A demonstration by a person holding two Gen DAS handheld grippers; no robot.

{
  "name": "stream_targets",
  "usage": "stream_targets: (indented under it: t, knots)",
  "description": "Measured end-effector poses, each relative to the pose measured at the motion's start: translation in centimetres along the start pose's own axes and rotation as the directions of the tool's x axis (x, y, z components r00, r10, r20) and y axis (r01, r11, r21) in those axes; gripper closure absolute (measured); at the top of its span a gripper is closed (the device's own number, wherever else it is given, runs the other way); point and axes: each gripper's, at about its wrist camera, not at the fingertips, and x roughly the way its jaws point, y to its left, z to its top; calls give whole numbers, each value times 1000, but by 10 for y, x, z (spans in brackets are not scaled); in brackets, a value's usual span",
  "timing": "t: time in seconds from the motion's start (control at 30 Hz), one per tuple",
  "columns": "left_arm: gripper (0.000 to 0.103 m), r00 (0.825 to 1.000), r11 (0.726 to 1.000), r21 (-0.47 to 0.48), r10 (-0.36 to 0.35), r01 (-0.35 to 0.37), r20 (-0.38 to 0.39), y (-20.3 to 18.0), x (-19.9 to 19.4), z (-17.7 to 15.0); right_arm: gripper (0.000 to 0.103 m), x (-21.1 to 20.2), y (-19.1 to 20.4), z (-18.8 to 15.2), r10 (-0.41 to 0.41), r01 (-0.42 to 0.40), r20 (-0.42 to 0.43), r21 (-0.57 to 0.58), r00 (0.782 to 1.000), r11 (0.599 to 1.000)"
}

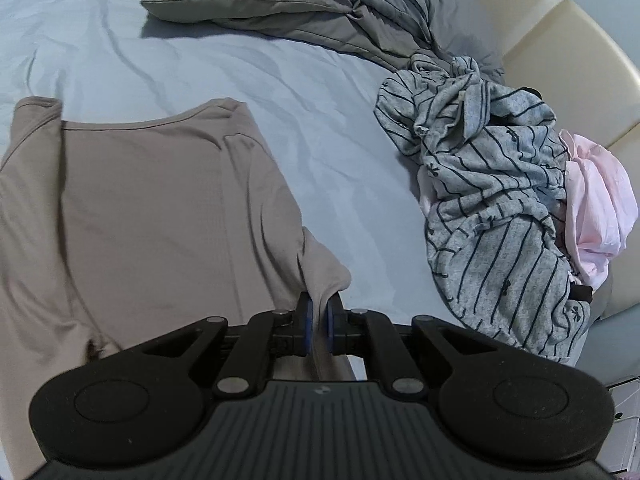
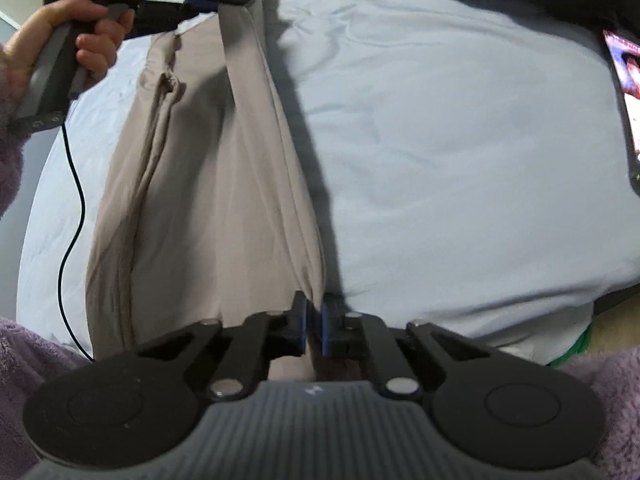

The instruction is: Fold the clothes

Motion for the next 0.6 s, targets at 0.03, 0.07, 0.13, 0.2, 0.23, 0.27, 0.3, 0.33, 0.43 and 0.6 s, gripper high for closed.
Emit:
stream_targets:
  t: [0.03,0.07,0.13,0.2,0.23,0.27,0.3,0.33,0.43,0.6]
  knots:
    - [98,1000,1000,-5,-3,3,2,3,-1,0,96,-4,5,-1,0,0,13,-18,1000,1000]
    - [98,1000,1000,-8,-7,7,4,6,-2,1,96,-10,12,-2,9,-8,25,-41,1000,999]
    - [98,1000,1000,-16,-16,16,7,12,-5,1,96,-21,30,-5,34,-30,43,-98,999,995]
    - [98,1000,999,-31,-31,31,7,19,-9,1,96,-30,52,-8,55,-44,58,-172,997,984]
    - [98,999,998,-40,-38,39,10,23,-12,1,96,-32,63,-9,55,-39,69,-219,996,975]
    - [98,999,998,-47,-44,45,12,28,-15,1,96,-34,76,-12,57,-34,78,-270,995,962]
    - [98,999,997,-53,-47,48,14,33,-17,0,96,-34,85,-13,61,-33,79,-308,995,951]
    - [98,999,997,-59,-50,50,16,37,-19,-1,96,-32,92,-15,65,-37,74,-333,995,942]
    - [98,998,995,-81,-64,65,21,54,-24,-5,96,-22,108,-16,53,-32,44,-390,998,920]
    - [98,993,981,-160,-110,114,35,95,-25,-18,96,0,128,-17,15,-13,0,-466,1000,885]
